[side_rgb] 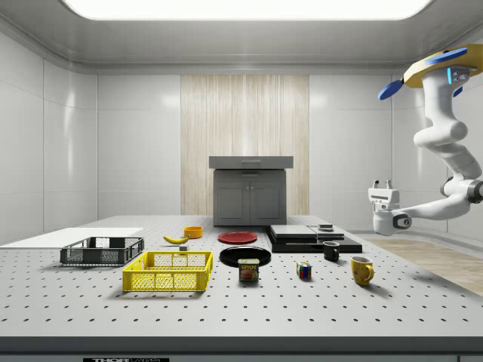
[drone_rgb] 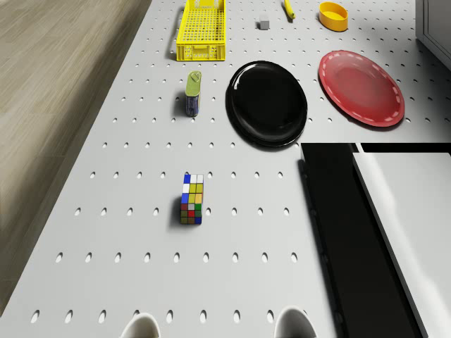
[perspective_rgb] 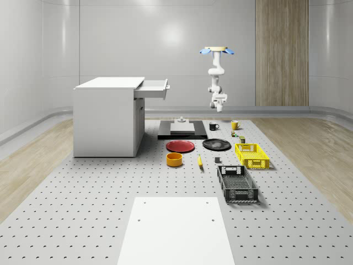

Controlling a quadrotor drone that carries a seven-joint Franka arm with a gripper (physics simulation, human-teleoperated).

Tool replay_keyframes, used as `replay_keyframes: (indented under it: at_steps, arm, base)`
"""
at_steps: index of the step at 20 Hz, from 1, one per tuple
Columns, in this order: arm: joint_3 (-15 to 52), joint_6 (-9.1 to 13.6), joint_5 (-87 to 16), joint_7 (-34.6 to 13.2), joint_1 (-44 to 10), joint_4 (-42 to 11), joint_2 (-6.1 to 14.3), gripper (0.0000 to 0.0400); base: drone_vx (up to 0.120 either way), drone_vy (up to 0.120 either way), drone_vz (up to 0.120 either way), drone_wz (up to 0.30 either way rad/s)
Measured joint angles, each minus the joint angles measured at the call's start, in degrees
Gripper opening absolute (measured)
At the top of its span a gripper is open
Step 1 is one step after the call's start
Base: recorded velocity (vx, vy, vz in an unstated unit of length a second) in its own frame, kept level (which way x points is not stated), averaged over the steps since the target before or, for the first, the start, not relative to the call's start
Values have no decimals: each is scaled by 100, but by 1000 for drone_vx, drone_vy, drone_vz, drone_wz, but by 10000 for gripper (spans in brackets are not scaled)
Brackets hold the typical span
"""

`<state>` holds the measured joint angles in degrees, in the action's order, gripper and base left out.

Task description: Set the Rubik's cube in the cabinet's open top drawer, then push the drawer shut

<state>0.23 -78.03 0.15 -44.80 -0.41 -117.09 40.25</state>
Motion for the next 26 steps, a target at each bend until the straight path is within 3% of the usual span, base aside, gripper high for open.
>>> replay_keyframes:
  at_steps: [21, 26]
  arm:
    - [26, -75, -24, 2, -17, -34, 51, 400]
    - [54, -97, -62, -3, -26, -49, 66, 400]
  base:
    - [120, 120, 0, 0]
    - [120, 16, 0, 0]
